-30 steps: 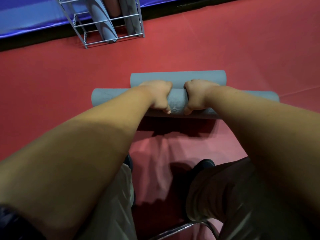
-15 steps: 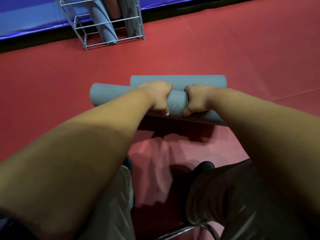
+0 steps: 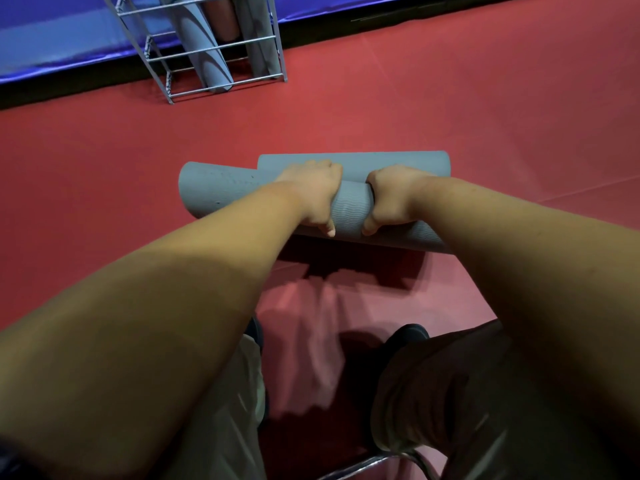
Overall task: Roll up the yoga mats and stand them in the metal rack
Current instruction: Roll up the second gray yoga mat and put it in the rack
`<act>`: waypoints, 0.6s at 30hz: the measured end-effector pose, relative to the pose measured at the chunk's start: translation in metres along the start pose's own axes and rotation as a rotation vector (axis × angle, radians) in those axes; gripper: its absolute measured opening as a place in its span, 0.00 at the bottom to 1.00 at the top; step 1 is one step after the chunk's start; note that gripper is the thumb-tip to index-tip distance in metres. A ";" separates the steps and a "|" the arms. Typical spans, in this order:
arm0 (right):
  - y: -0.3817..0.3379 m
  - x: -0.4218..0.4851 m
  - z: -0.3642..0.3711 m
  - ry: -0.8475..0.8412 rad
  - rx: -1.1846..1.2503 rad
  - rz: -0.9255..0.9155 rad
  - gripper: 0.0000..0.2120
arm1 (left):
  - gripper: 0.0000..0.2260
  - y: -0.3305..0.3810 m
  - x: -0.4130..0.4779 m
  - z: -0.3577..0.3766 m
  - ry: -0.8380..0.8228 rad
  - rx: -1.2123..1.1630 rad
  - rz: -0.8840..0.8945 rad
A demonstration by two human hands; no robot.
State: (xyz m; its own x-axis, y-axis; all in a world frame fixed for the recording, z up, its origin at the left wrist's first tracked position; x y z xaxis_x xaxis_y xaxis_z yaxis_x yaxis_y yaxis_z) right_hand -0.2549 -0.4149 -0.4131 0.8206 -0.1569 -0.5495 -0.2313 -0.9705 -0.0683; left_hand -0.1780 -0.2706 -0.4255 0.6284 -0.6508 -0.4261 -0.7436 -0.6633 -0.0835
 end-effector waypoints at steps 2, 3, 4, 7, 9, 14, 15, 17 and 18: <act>0.000 0.000 0.002 0.003 0.001 -0.009 0.39 | 0.40 0.000 0.001 -0.001 0.006 -0.027 0.010; 0.001 0.000 0.003 0.003 0.005 -0.012 0.40 | 0.38 0.000 0.002 -0.002 0.003 -0.042 0.018; 0.001 0.000 0.005 0.004 0.011 -0.015 0.42 | 0.37 -0.001 0.002 -0.002 -0.005 -0.056 0.020; 0.001 0.000 0.007 0.034 -0.018 -0.014 0.52 | 0.33 -0.005 0.004 -0.002 -0.041 -0.083 0.002; -0.001 0.000 0.006 0.045 -0.030 -0.020 0.53 | 0.32 -0.006 0.004 -0.001 -0.062 -0.094 -0.009; -0.002 0.001 0.000 0.018 -0.012 -0.016 0.40 | 0.36 -0.007 0.004 0.001 -0.065 -0.089 -0.013; -0.002 0.002 -0.001 0.012 -0.014 -0.011 0.37 | 0.37 -0.007 0.004 0.001 -0.058 -0.082 -0.008; -0.001 0.002 0.000 -0.003 -0.010 0.002 0.34 | 0.40 -0.005 0.003 0.002 -0.049 -0.062 -0.001; -0.001 0.001 0.000 -0.009 -0.010 0.004 0.33 | 0.42 -0.004 0.002 0.001 -0.049 -0.047 0.004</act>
State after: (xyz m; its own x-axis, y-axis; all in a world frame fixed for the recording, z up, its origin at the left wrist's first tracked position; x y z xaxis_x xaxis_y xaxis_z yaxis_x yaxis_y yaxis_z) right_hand -0.2536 -0.4137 -0.4136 0.8148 -0.1594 -0.5574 -0.2297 -0.9715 -0.0579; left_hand -0.1742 -0.2692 -0.4275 0.6128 -0.6355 -0.4697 -0.7339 -0.6781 -0.0401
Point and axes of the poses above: each hand's wrist, its own x-axis towards the middle knuckle, its own z-axis out of the palm, y = z × x, the point moved 1 cm from there along x, towards the middle knuckle, and after that the axes turned 6 degrees about -y, right-handed, at the moved point
